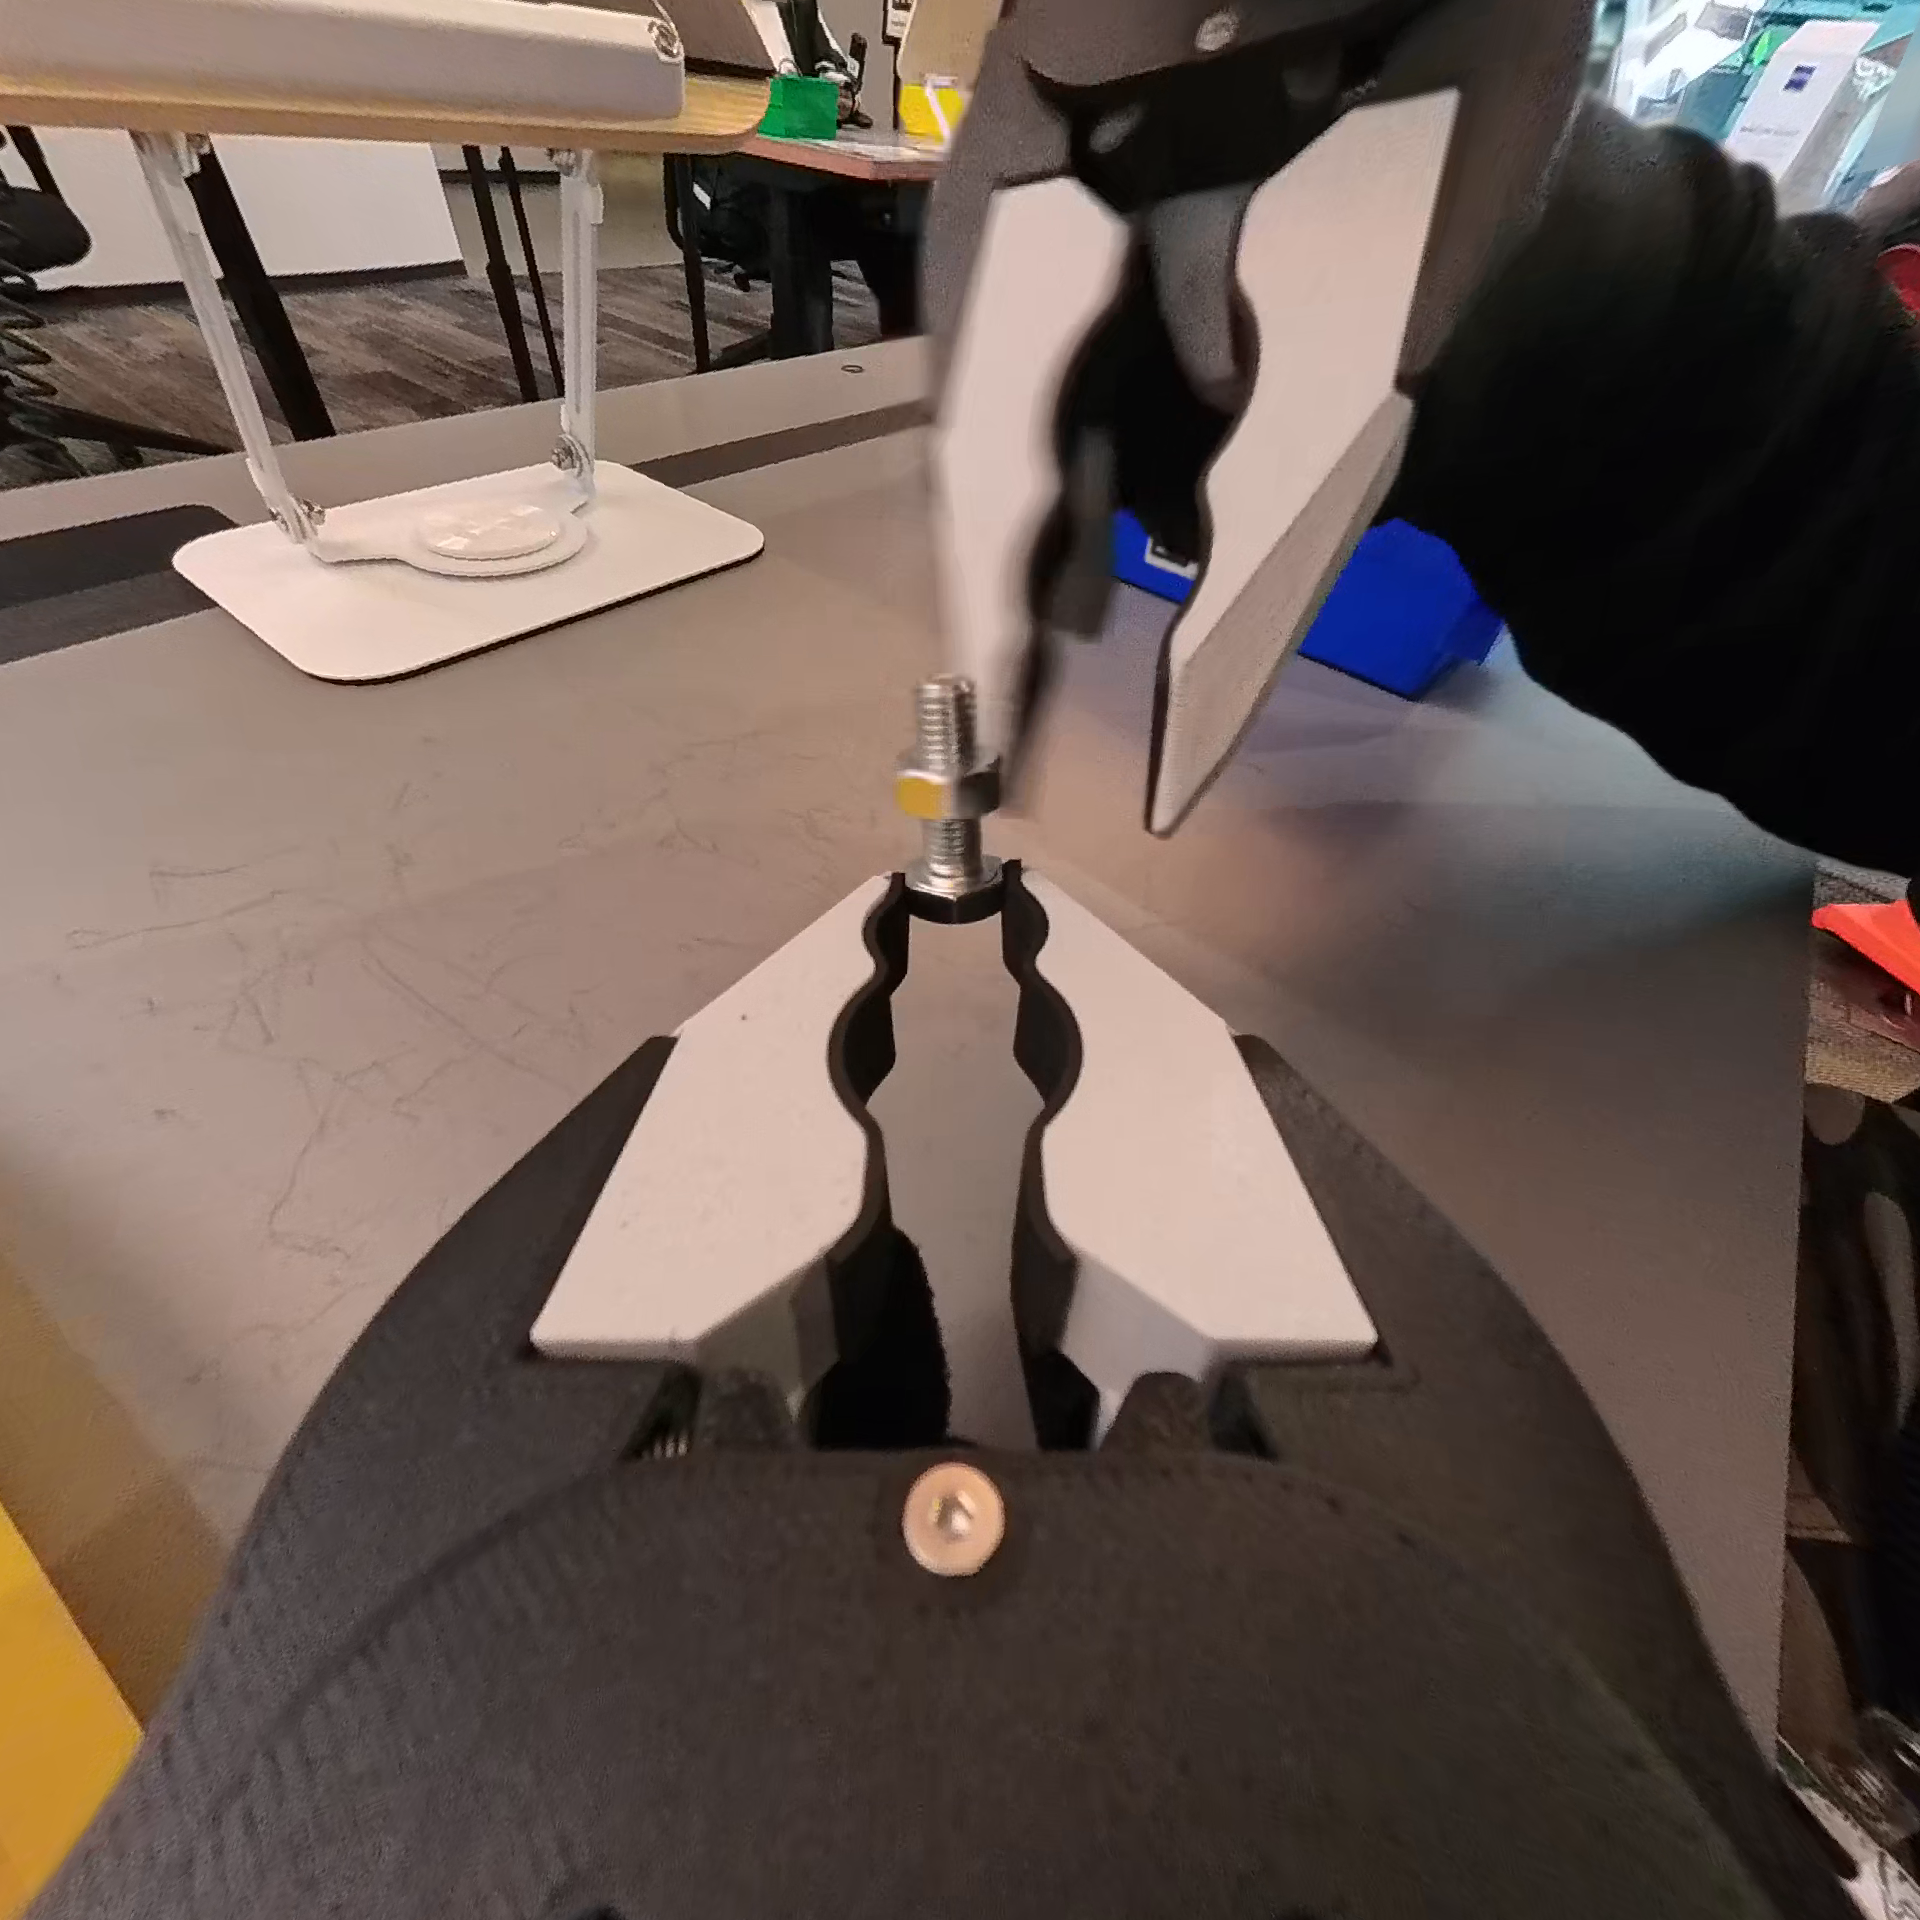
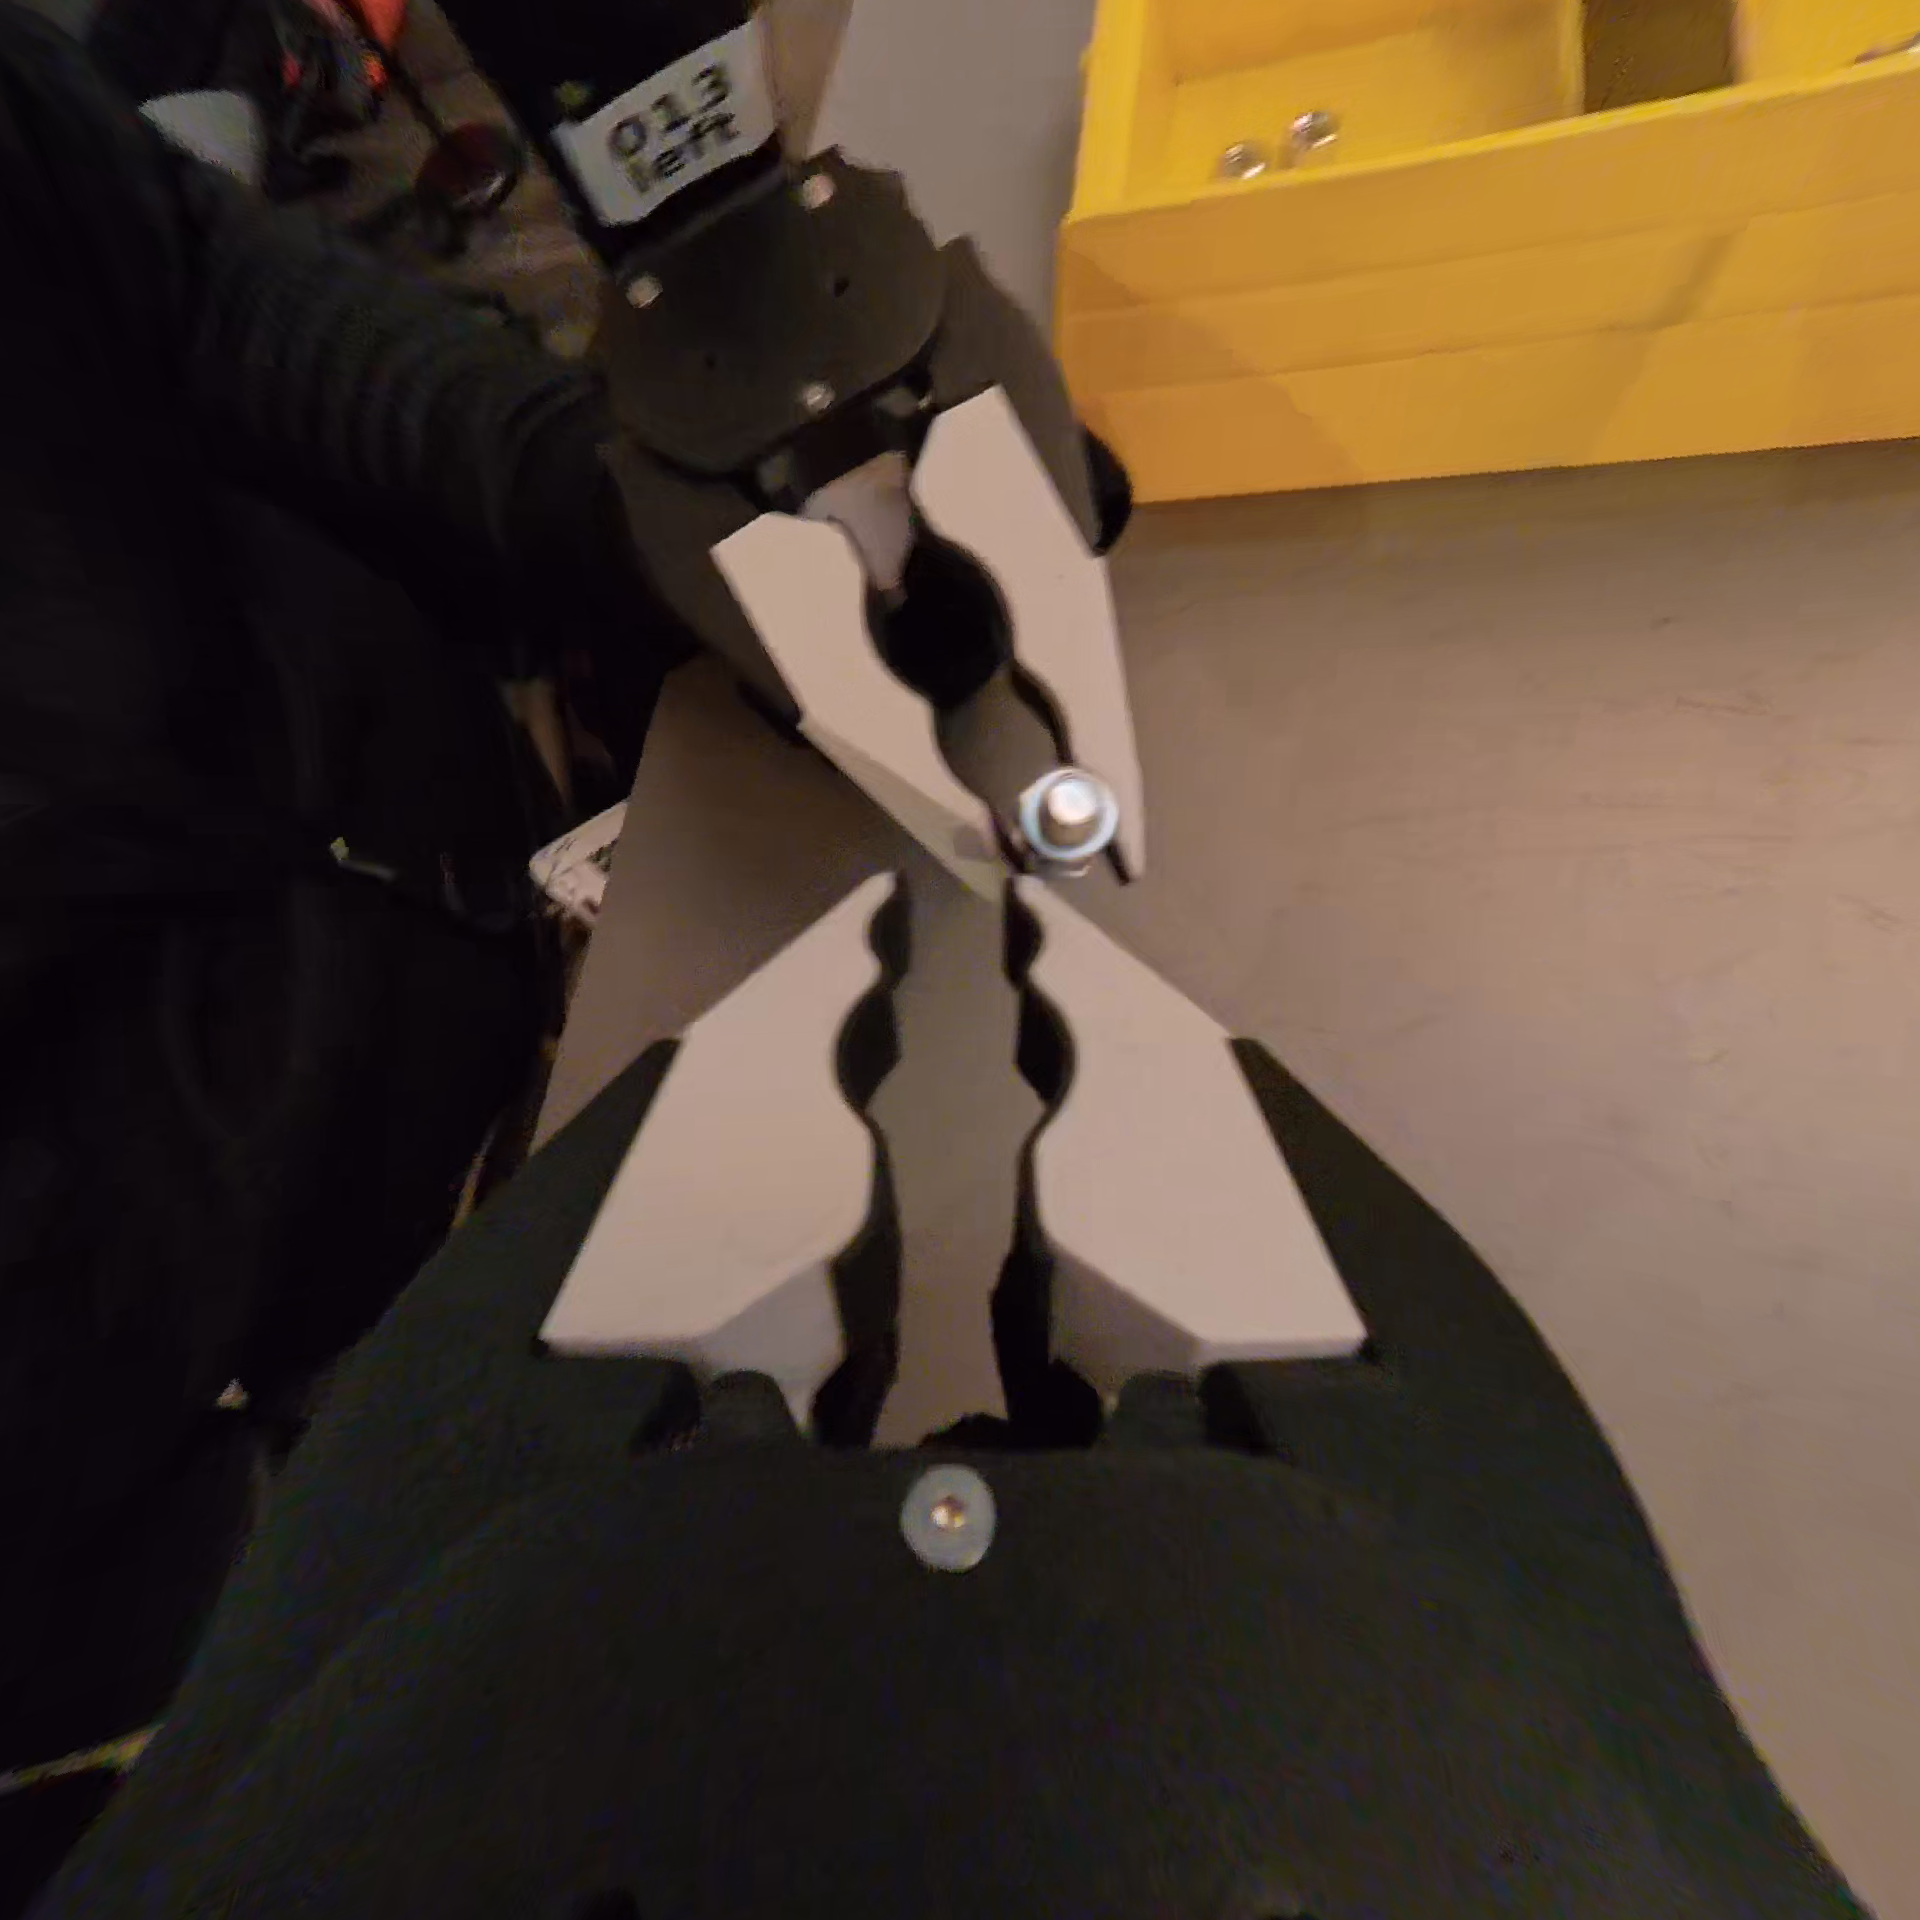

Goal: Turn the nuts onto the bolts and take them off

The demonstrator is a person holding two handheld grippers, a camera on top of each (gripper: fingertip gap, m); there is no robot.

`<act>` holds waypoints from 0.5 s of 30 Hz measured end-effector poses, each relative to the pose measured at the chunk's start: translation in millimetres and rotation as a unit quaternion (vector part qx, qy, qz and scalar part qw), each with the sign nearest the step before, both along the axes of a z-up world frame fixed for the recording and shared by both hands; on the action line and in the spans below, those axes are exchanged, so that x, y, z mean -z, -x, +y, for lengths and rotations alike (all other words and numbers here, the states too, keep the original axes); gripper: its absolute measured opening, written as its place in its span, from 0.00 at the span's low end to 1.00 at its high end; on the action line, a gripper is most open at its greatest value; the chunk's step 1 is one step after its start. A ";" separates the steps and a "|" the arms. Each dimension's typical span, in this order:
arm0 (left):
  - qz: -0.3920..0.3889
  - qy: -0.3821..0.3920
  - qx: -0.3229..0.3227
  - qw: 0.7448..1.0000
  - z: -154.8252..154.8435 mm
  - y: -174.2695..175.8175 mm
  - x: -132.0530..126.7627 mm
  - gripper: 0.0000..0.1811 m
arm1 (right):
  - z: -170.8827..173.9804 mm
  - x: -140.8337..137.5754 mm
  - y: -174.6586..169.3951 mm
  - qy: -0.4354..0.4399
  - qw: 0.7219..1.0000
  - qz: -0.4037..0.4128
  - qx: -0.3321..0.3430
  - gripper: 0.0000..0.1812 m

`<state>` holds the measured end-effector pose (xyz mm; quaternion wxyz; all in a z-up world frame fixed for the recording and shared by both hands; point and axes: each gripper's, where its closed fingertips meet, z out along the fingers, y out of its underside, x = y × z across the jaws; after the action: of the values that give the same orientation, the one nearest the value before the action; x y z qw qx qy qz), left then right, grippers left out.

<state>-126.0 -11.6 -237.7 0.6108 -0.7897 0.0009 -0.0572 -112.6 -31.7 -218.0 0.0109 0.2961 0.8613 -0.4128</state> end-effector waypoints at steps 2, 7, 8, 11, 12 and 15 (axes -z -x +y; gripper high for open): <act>-0.002 0.000 0.000 1.000 -0.1 0.2 -0.1 0.08 | -0.3 -3.2 -12.4 -0.002 1.000 -0.006 -0.027 0.02; 0.001 0.003 0.003 1.000 0.4 -0.9 0.8 0.09 | 8.8 -15.9 7.8 0.006 0.999 0.030 0.029 0.20; 0.001 0.003 0.003 1.000 0.4 -0.8 0.9 0.09 | 8.8 -14.6 12.3 0.003 0.999 0.037 0.037 0.24; 0.000 0.003 0.001 1.000 0.3 -0.1 0.9 0.08 | 1.5 -3.8 7.6 -0.011 0.999 0.026 0.016 0.21; 0.001 0.005 0.001 1.000 0.3 -0.4 1.6 0.08 | 0.6 -1.3 3.3 -0.017 1.000 0.019 0.008 0.21; -0.001 0.005 0.001 1.000 0.4 0.1 1.5 0.08 | -3.0 -5.8 -17.2 0.004 0.999 -0.014 -0.036 0.00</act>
<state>-126.1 -11.2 -239.2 0.6068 -0.7927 0.0008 -0.0589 -95.4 -34.7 -212.2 0.0389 0.2710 0.8695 -0.4112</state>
